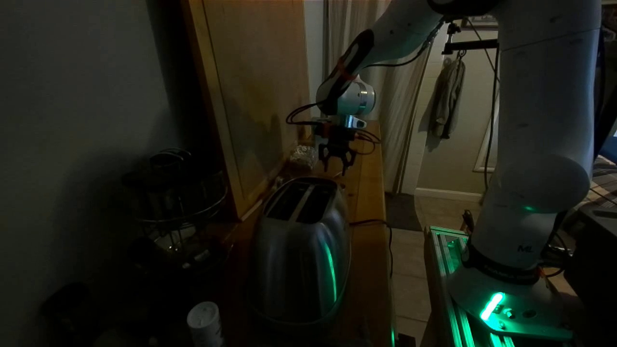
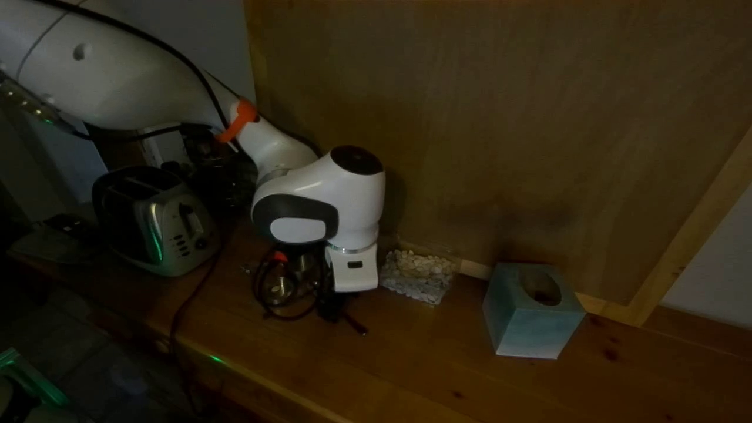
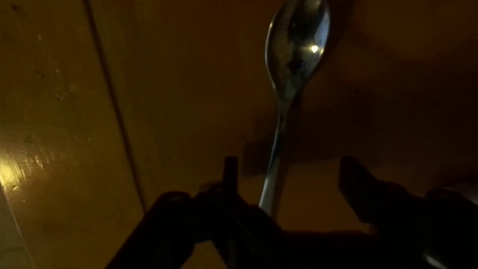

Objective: Use the silver spoon to place contents from the clear container on the right into the medium measuring cup.

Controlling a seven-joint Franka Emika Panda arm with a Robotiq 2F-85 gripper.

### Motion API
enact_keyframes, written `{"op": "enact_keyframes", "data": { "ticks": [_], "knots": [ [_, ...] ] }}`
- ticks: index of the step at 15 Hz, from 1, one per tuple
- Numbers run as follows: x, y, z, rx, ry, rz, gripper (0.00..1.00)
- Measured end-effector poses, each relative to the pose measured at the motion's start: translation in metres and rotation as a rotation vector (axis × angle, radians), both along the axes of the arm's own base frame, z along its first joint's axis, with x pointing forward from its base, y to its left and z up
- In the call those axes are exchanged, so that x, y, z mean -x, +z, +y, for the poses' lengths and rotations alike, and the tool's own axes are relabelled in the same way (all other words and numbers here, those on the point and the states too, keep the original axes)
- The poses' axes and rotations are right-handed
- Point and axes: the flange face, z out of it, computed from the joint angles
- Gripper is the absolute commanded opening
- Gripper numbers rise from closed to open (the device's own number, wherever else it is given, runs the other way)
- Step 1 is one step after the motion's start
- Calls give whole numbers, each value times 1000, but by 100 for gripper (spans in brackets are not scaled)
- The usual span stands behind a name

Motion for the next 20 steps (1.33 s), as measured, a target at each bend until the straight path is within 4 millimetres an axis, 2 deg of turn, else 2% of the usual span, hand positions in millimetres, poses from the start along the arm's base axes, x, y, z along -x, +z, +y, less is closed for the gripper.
{"op": "enact_keyframes", "data": {
  "ticks": [1,2,3,4,7,8,9,10,13,18,20],
  "knots": [
    [-1,-1,-1,1,-2,0,32],
    [-2,-1,-3,3,-5,1,76],
    [-3,-2,-5,5,-7,2,72],
    [-4,-3,-6,6,-10,3,73],
    [-4,-4,-11,11,-24,7,92],
    [-4,-4,-13,13,-29,8,66],
    [-4,-5,-15,14,-36,10,54],
    [-3,-6,-17,16,-43,12,53],
    [-2,-7,-21,19,-63,17,32],
    [3,-4,-28,16,-103,24,1],
    [3,-3,-30,15,-115,25,1]
  ]
}}
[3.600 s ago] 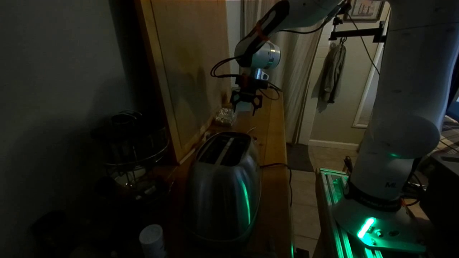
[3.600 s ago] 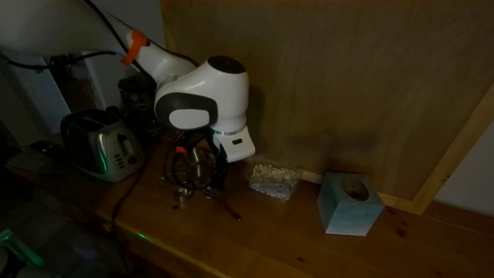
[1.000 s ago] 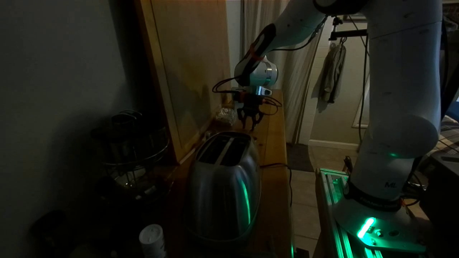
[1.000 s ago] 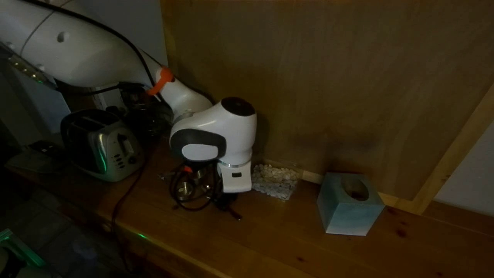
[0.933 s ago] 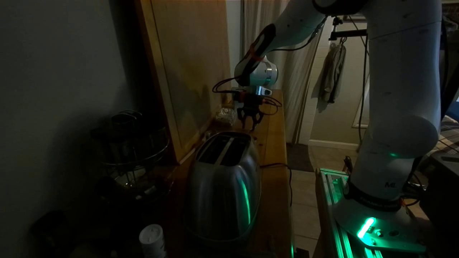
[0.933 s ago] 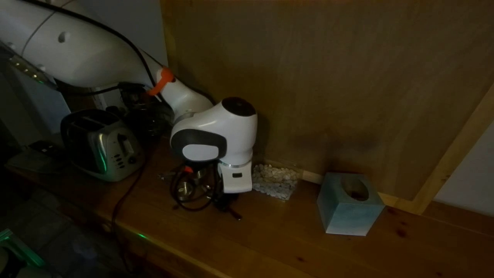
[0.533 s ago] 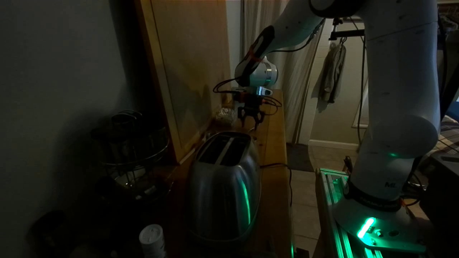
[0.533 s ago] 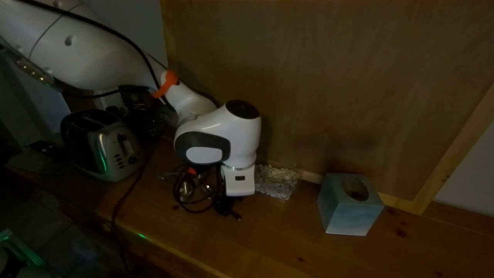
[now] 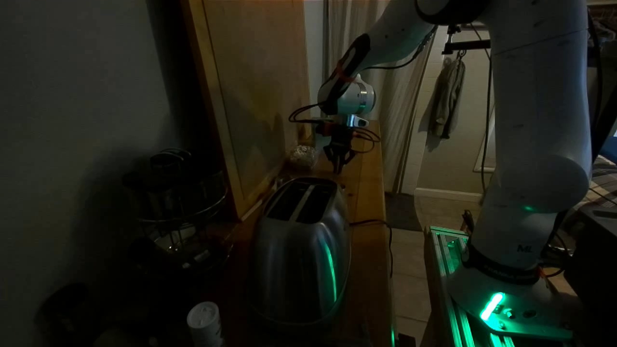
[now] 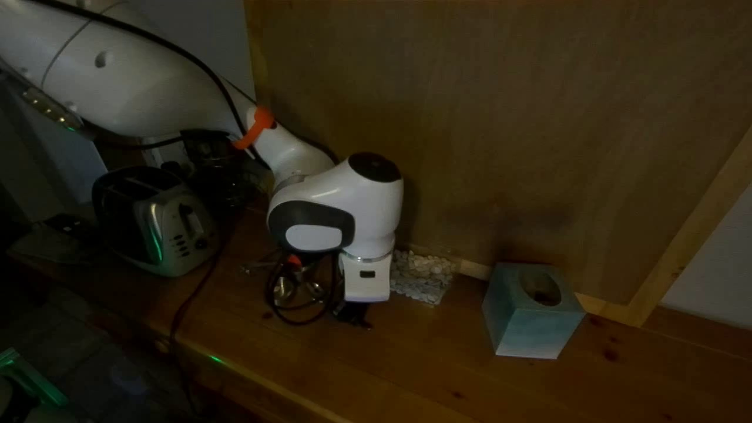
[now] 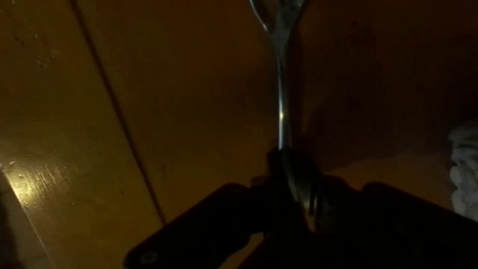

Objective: Use the silver spoon to place contents from the clear container on the right into the medium measuring cup.

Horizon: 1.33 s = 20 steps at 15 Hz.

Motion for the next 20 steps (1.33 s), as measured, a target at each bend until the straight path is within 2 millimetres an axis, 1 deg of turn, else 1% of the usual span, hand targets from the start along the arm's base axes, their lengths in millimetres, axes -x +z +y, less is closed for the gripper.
{"op": "enact_keyframes", "data": {
  "ticks": [1,2,3,5,8,9,10,11,12,13,15,16,18,19,20],
  "knots": [
    [-1,1,-1,3,-5,-1,3],
    [-2,0,-2,4,-8,0,37],
    [-3,0,-2,5,-11,0,38],
    [-4,0,-3,5,-13,2,51],
    [-5,-1,-1,-5,-8,10,73],
    [-5,-2,1,-16,-6,17,79],
    [-5,-3,3,-28,-2,24,64],
    [-5,-5,5,-40,1,33,44],
    [-5,-6,7,-53,3,41,48],
    [-5,-6,9,-66,6,49,48],
    [-6,-5,10,-80,9,58,34],
    [-7,-4,10,-83,10,59,25],
    [-8,-3,8,-86,10,60,13],
    [-8,-2,8,-86,9,60,5],
    [-8,-2,7,-86,9,60,1]
  ]
}}
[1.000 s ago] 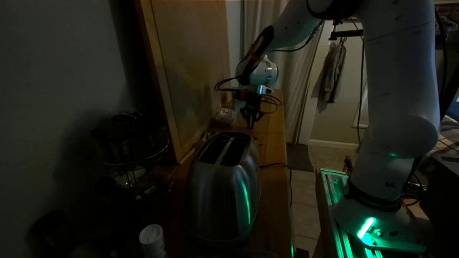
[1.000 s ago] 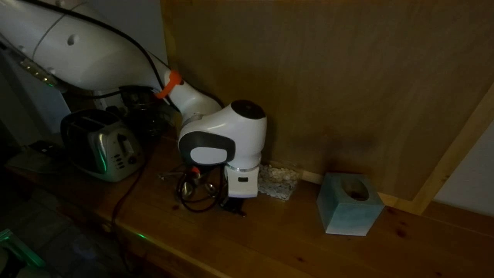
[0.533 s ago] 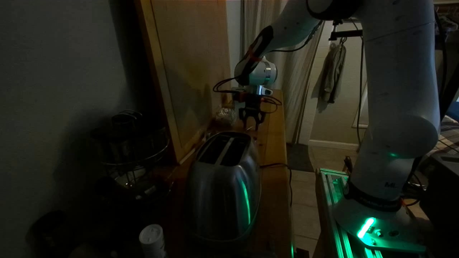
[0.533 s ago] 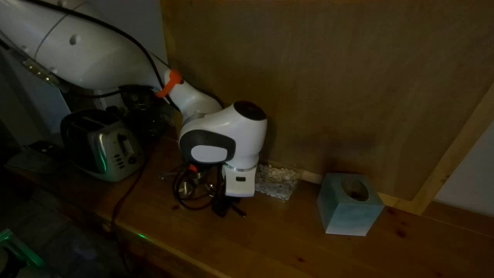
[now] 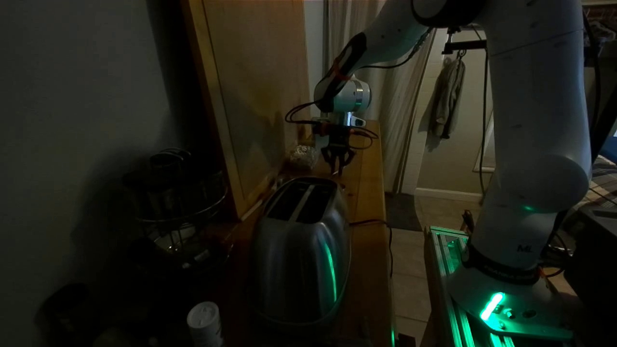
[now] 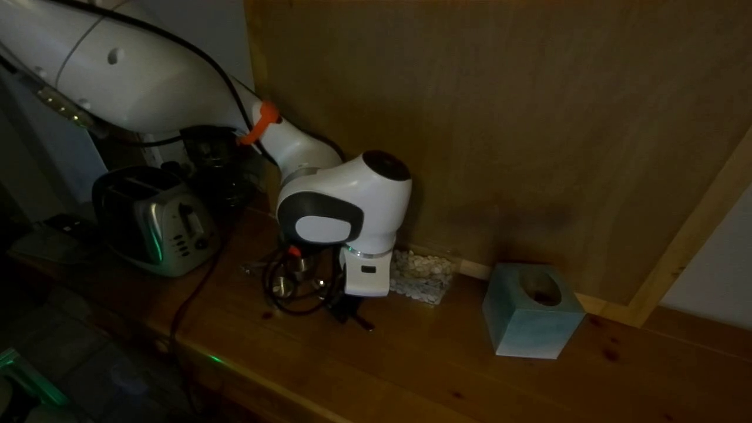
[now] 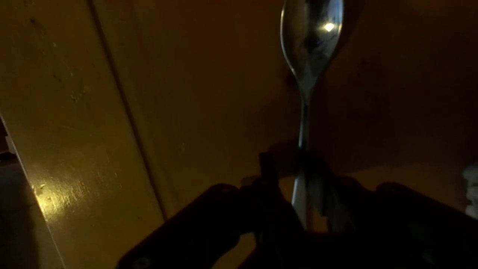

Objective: Use the silver spoon to place contents from the clear container on the right into the medium measuring cup.

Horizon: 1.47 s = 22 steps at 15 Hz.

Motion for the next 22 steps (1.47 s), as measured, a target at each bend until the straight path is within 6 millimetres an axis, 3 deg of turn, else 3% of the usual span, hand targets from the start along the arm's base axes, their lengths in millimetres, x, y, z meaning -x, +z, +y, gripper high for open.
{"op": "enact_keyframes", "data": {
  "ticks": [9,17,22],
  "knots": [
    [3,8,-10,10,-13,-3,2],
    [7,94,-12,182,-3,-35,2],
    [-24,137,3,423,-14,-162,2]
  ]
}}
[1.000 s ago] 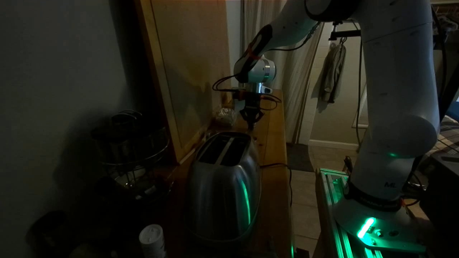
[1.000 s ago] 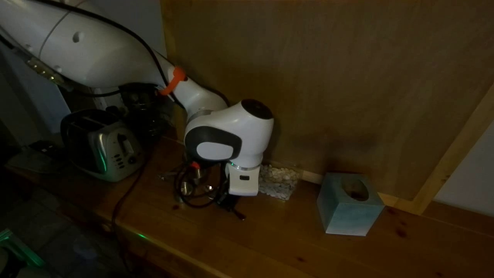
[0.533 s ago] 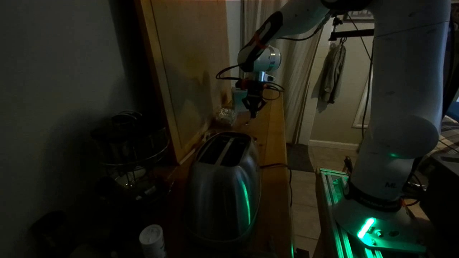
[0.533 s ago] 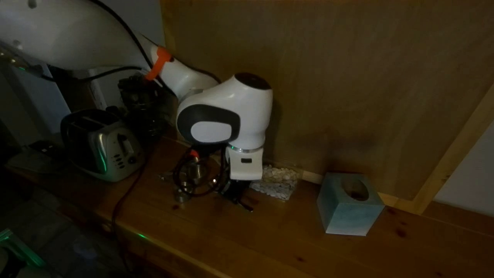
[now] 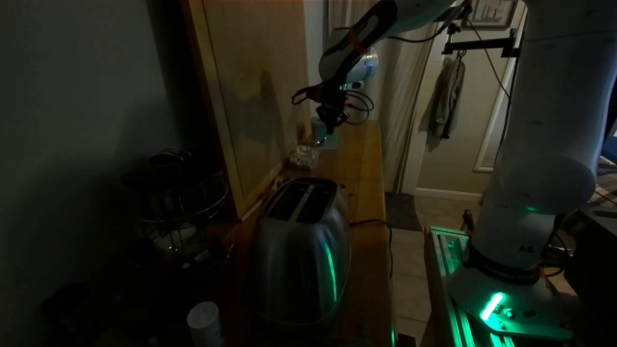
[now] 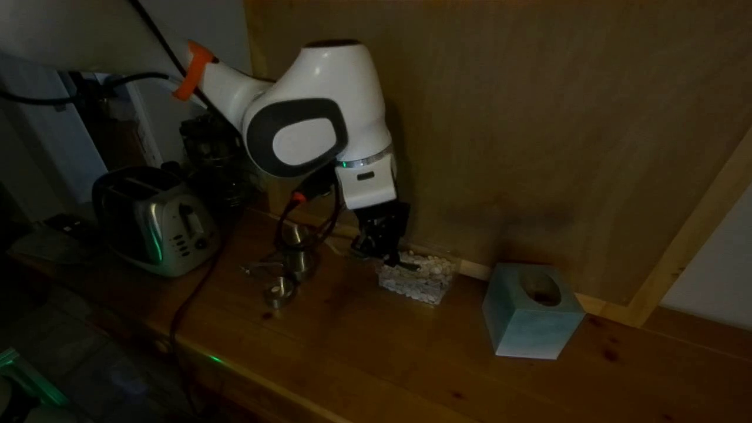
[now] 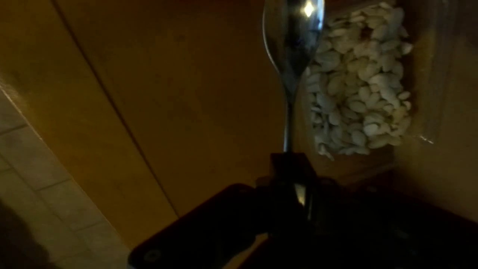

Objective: Use the silver spoon to place contents from the clear container on the right into the medium measuring cup.

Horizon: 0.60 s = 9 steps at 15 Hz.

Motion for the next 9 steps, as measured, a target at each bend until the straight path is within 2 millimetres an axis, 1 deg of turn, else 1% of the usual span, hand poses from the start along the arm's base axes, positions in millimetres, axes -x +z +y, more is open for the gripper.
{"op": "enact_keyframes", "data": {
  "ticks": [3,4,6,8,9],
  "knots": [
    [-22,8,13,138,-13,-53,2],
    [-28,9,17,183,-20,-63,9],
    [-34,7,22,240,-30,-55,9],
    [-35,6,23,251,-32,-51,9],
    [-35,6,22,252,-32,-51,2]
  ]
}}
